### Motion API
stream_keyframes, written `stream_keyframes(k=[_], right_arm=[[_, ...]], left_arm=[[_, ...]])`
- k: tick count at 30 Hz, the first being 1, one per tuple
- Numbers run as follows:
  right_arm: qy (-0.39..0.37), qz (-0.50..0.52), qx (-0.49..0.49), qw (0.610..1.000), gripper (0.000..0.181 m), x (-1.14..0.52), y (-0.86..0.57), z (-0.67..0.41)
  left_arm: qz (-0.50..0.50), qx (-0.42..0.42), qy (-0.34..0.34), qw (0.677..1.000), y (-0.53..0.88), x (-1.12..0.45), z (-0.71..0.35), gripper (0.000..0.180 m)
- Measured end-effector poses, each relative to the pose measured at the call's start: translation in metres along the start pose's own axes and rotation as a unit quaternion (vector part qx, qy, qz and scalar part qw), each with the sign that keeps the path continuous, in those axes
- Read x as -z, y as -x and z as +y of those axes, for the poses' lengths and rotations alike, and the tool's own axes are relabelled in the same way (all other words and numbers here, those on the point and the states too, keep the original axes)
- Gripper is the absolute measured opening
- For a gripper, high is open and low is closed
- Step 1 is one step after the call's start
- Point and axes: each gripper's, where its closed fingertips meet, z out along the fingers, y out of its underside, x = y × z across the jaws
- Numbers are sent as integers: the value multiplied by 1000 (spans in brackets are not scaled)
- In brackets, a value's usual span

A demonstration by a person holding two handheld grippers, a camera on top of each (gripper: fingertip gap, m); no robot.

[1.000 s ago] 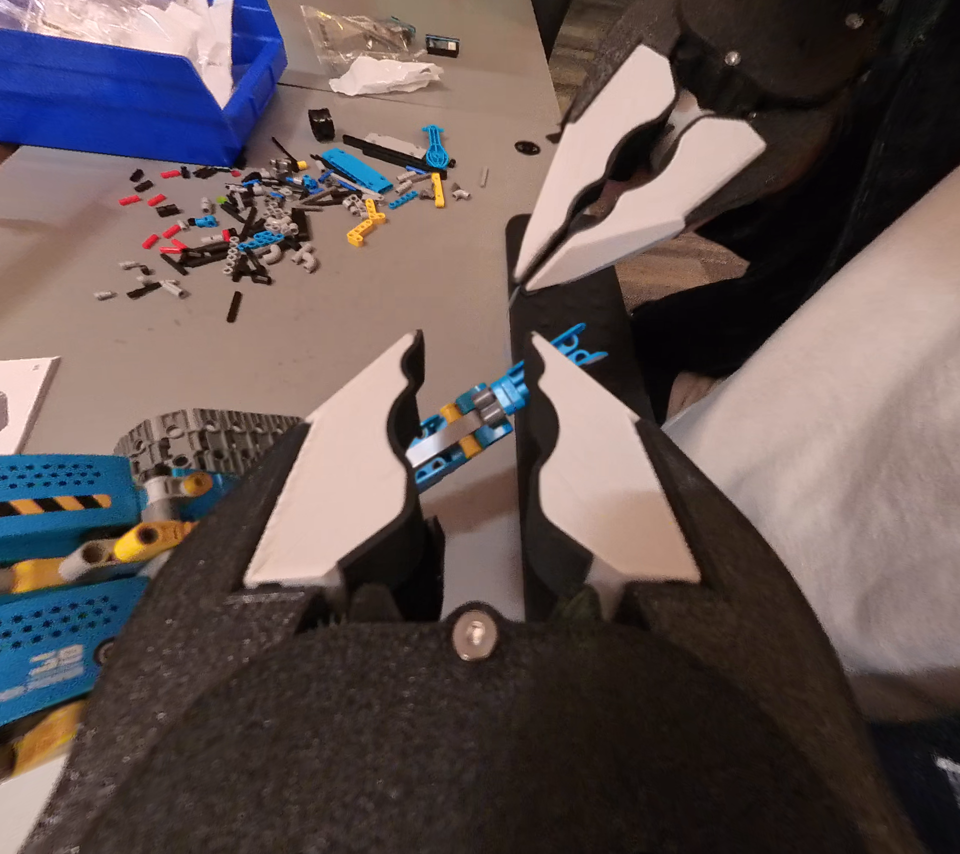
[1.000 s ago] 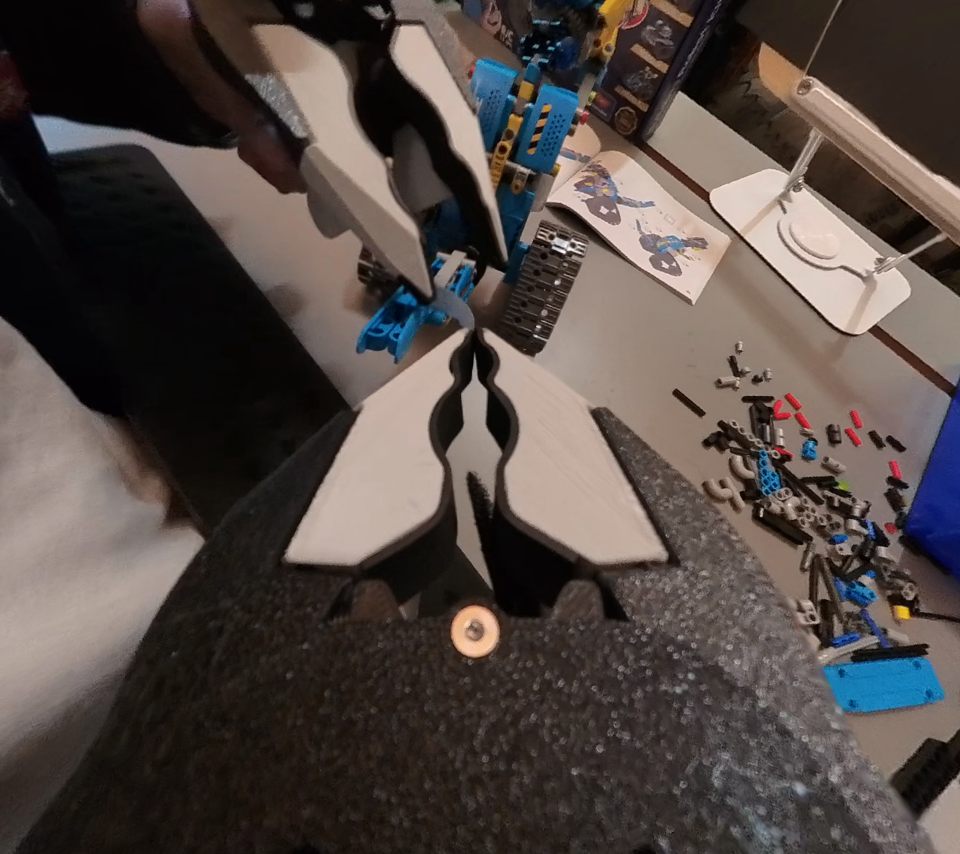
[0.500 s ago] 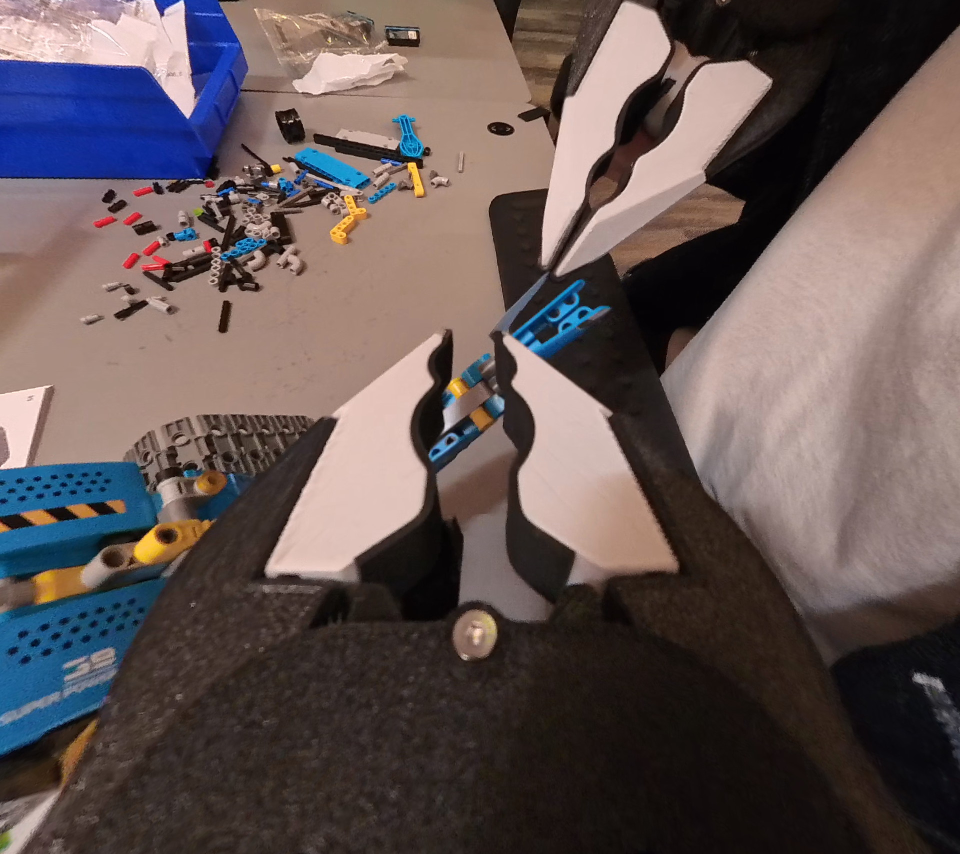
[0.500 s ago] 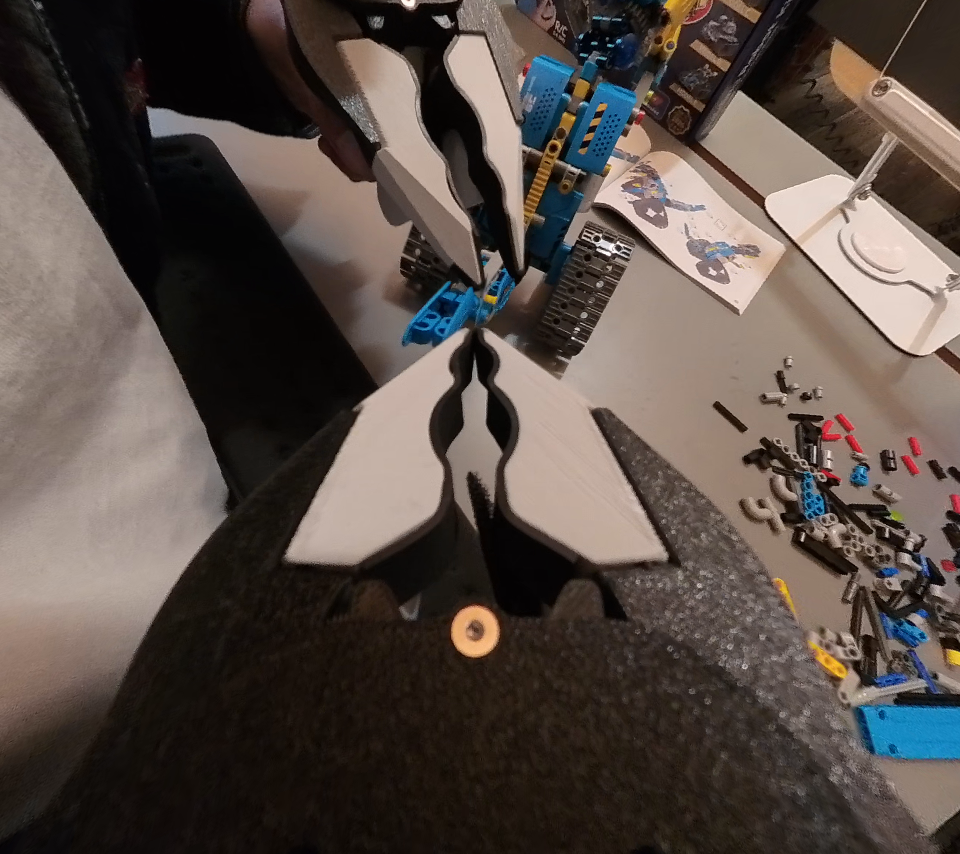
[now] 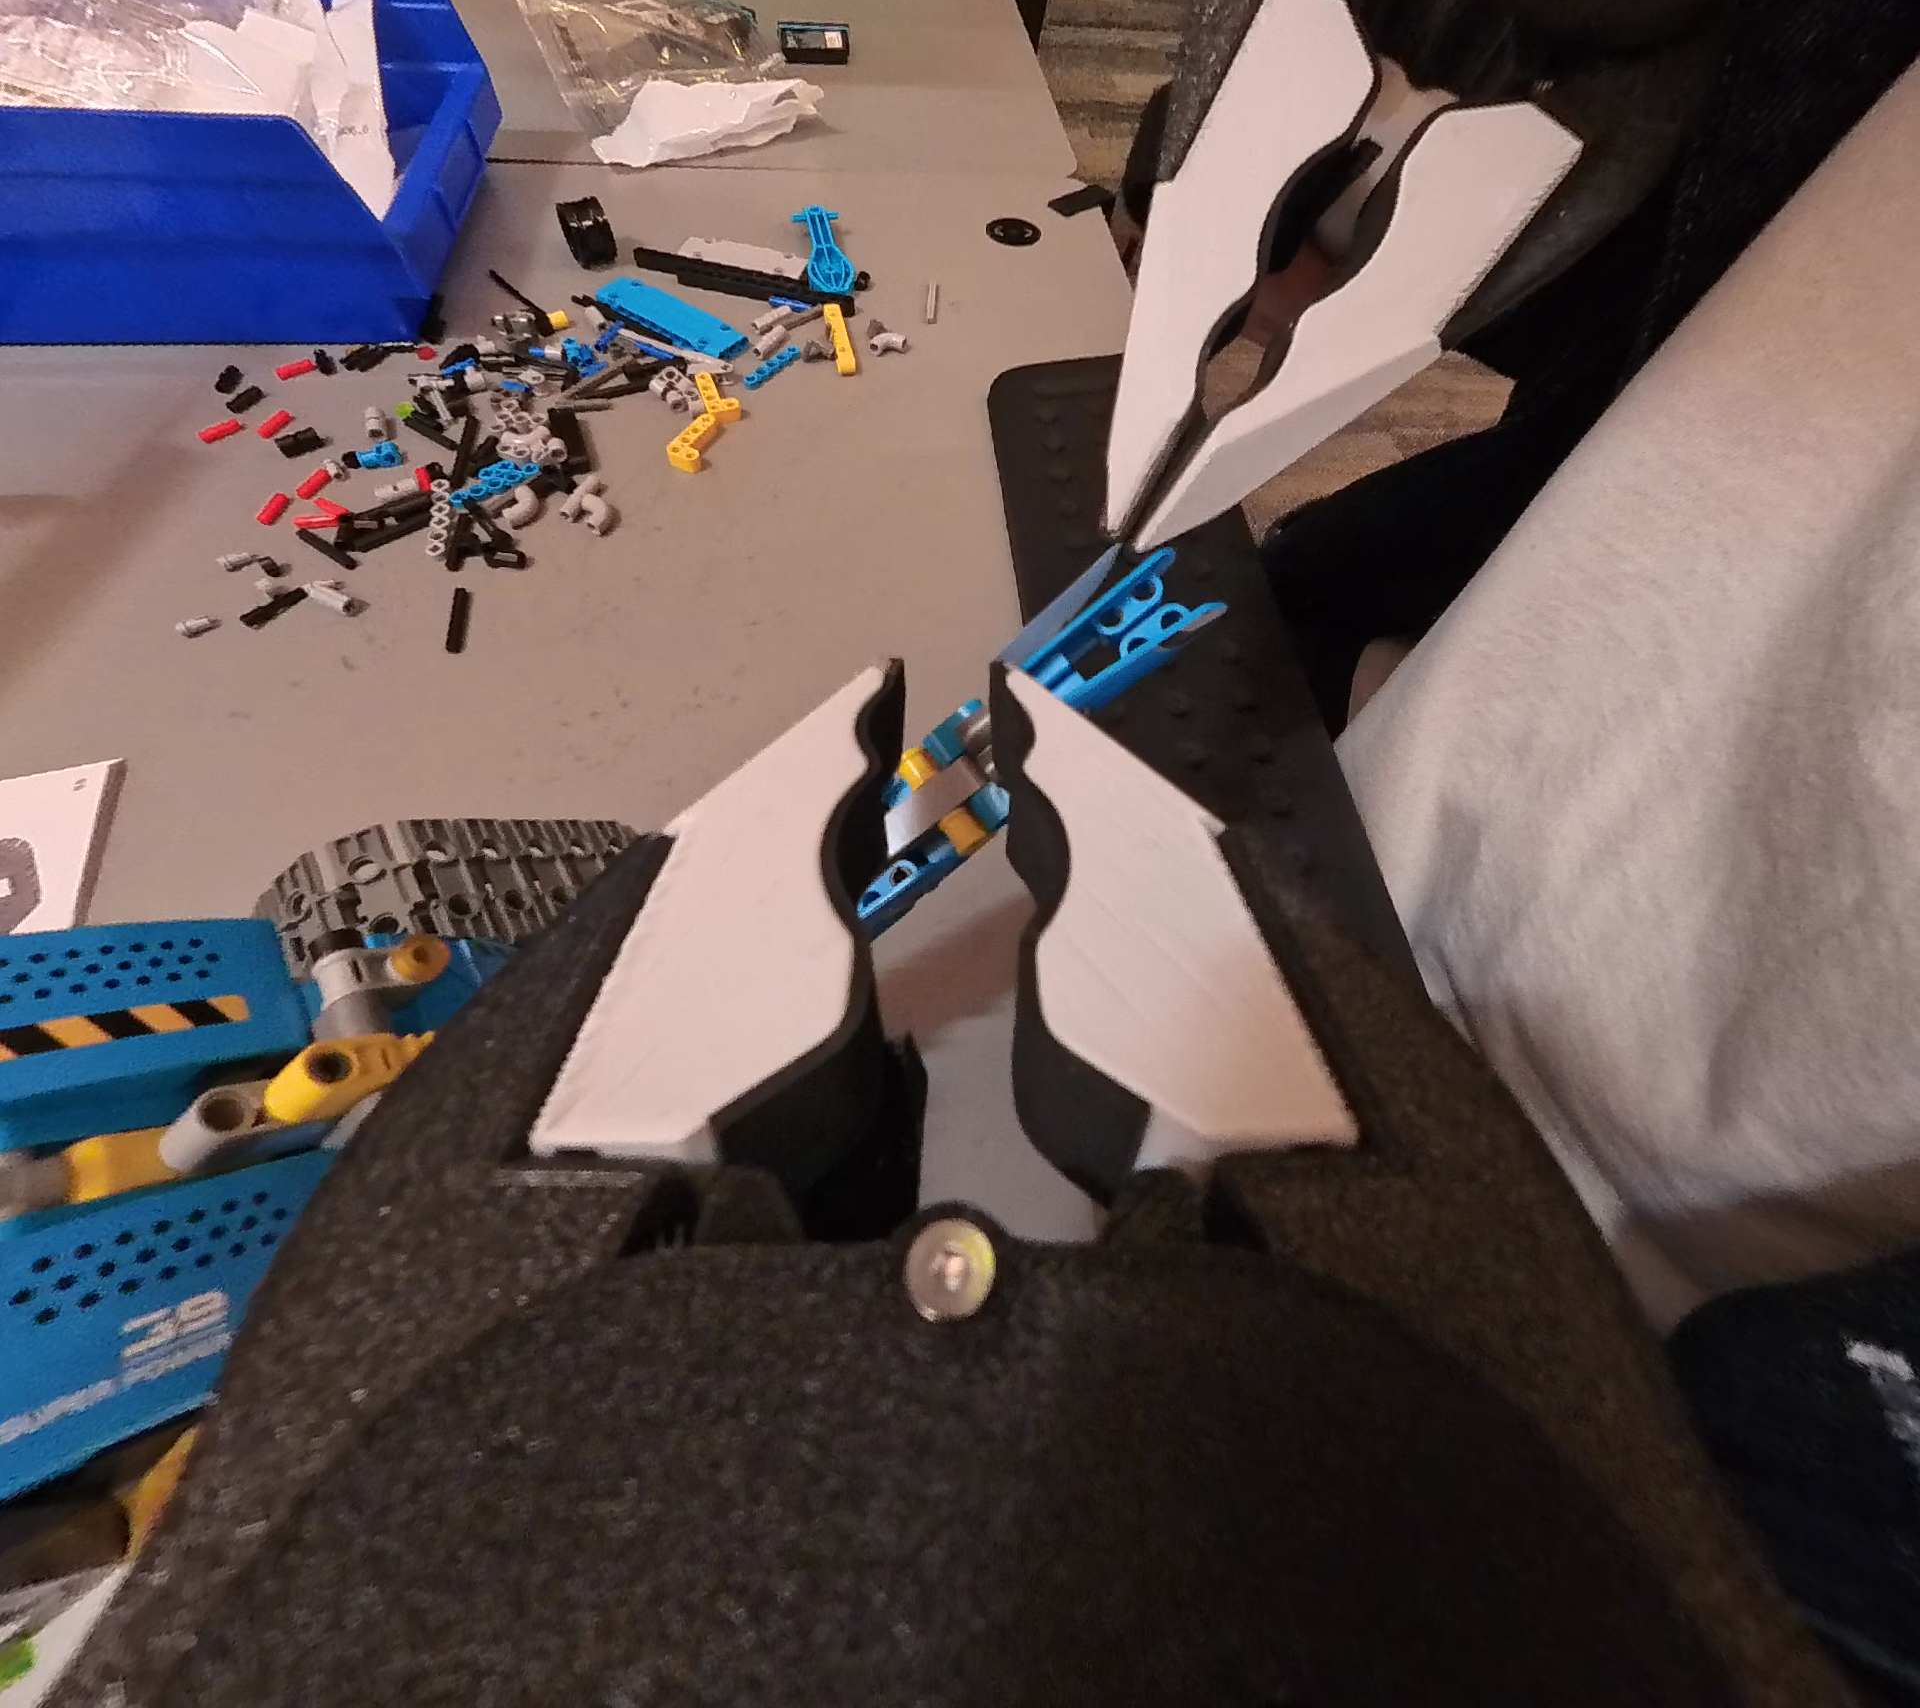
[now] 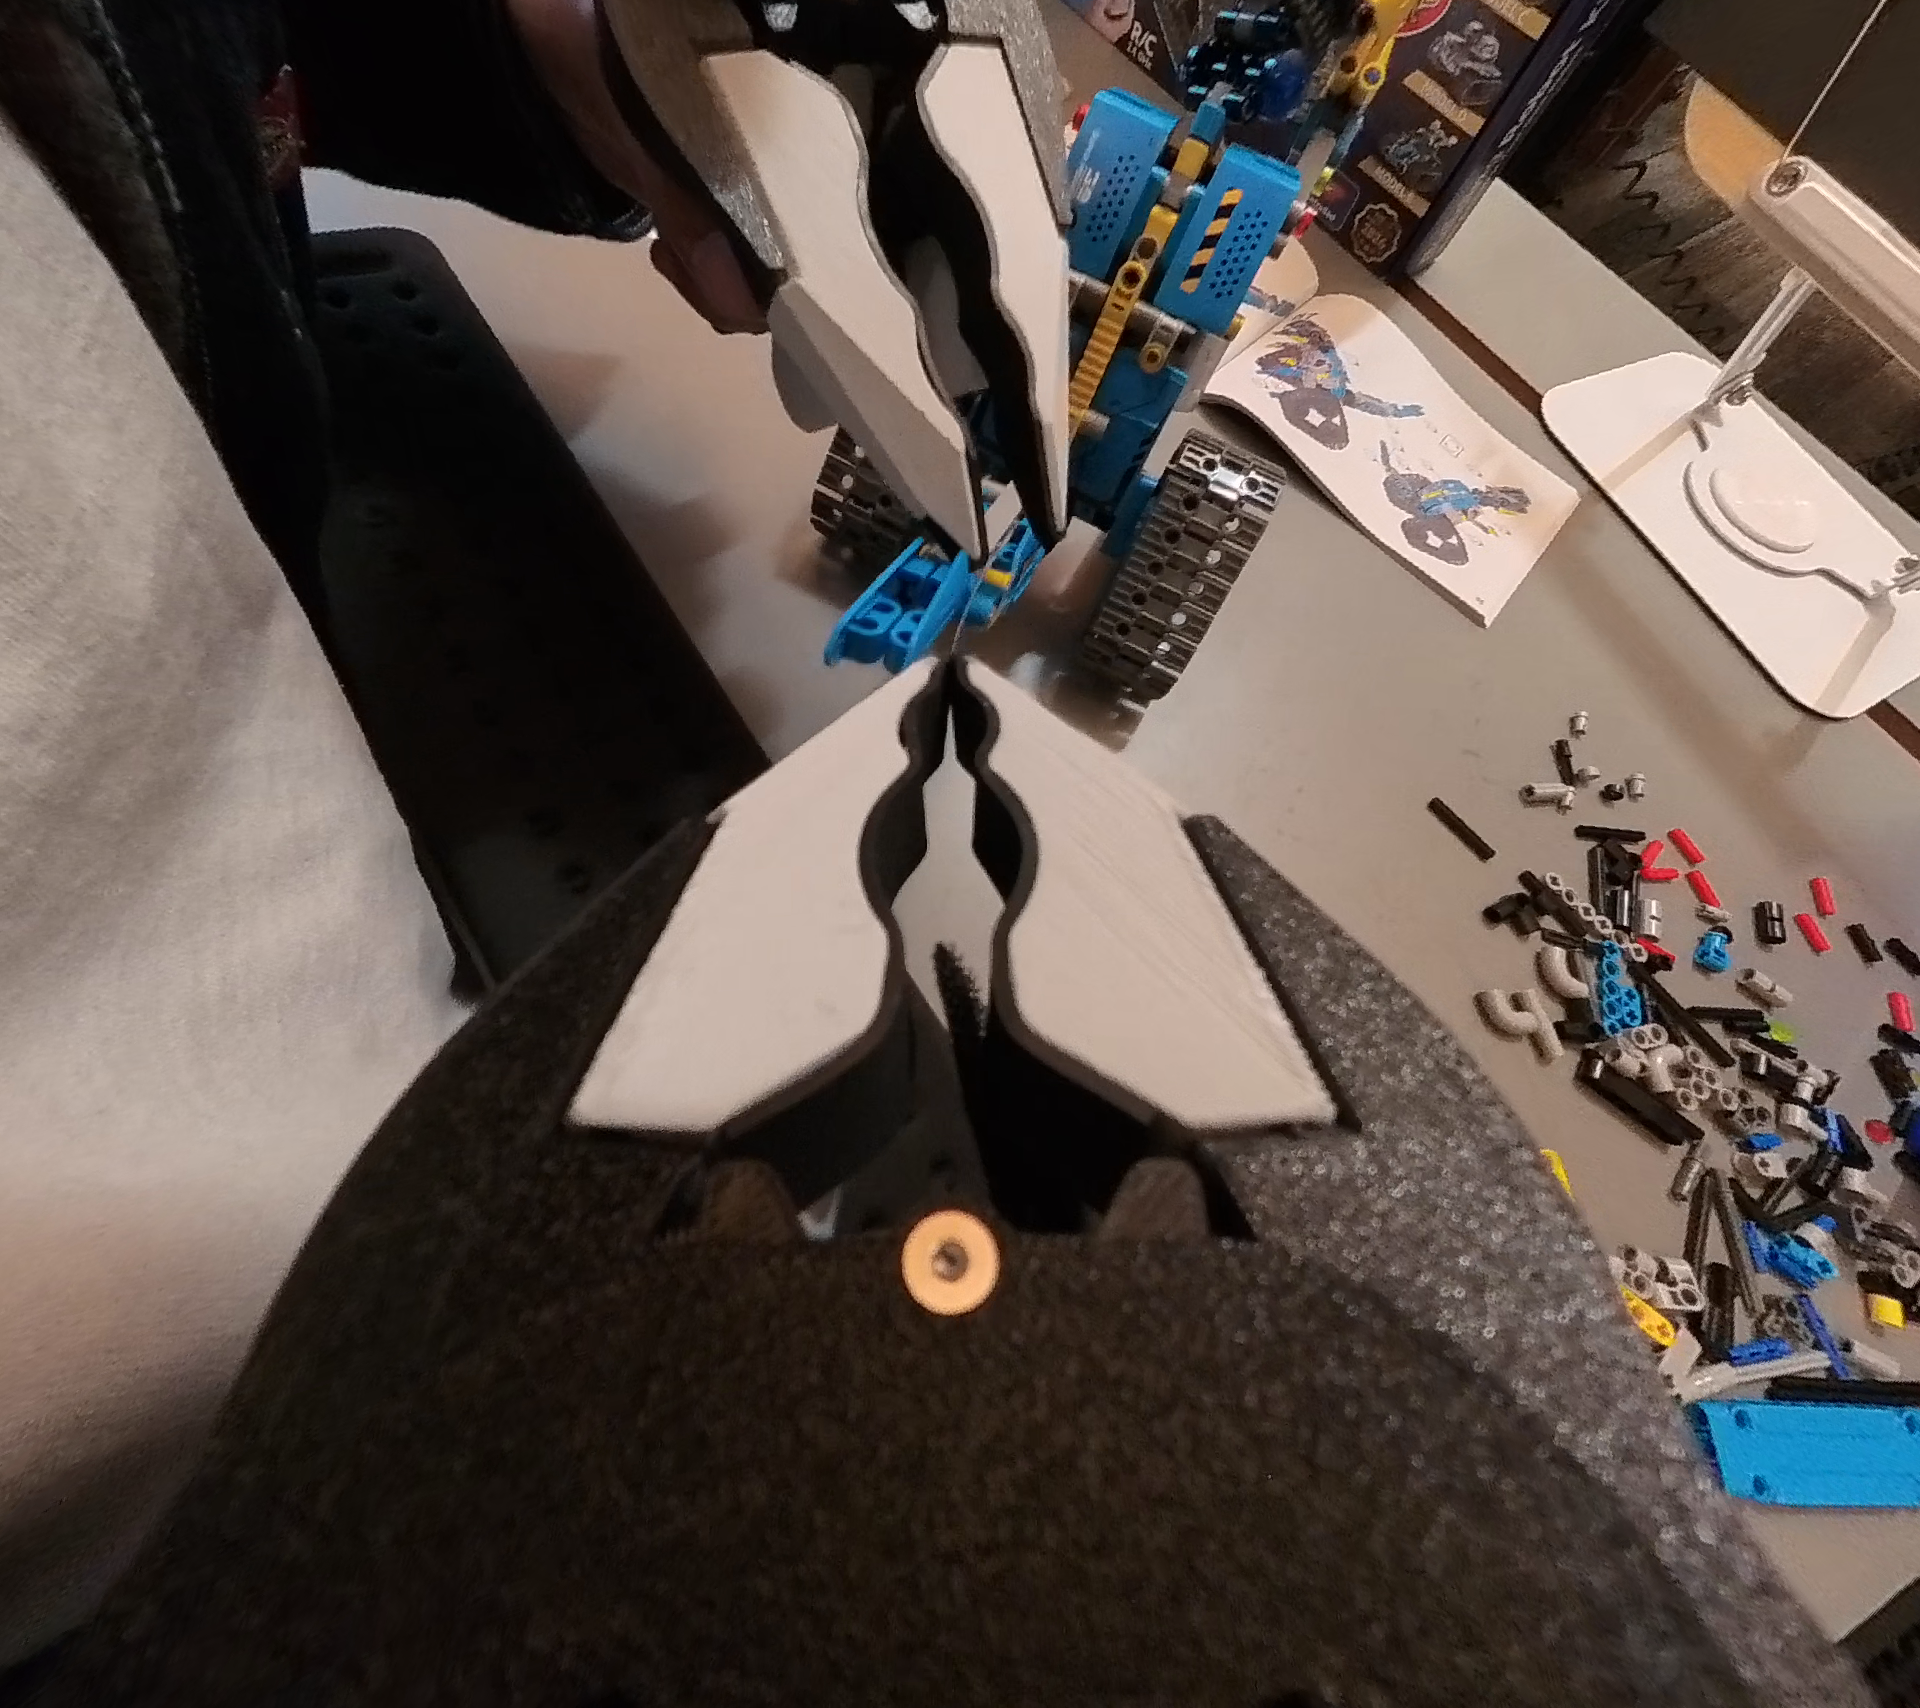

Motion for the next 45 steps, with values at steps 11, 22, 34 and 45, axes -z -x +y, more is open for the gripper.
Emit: stream_keyframes(k=[11,22,34,45], right_arm=[[-2,-3,8,1000,0,1,1,2],[-7,-2,9,1000,0,1,1,-1],[-4,0,12,1000,0,1,2,0],[-1,4,15,1000,0,2,2,1]], left_arm=[[-5,5,12,1000,2,7,5,14],[6,-11,12,1000,-1,7,3,26],[49,-47,25,997,-18,2,0,43],[71,-51,27,996,-21,-7,-1,40]])
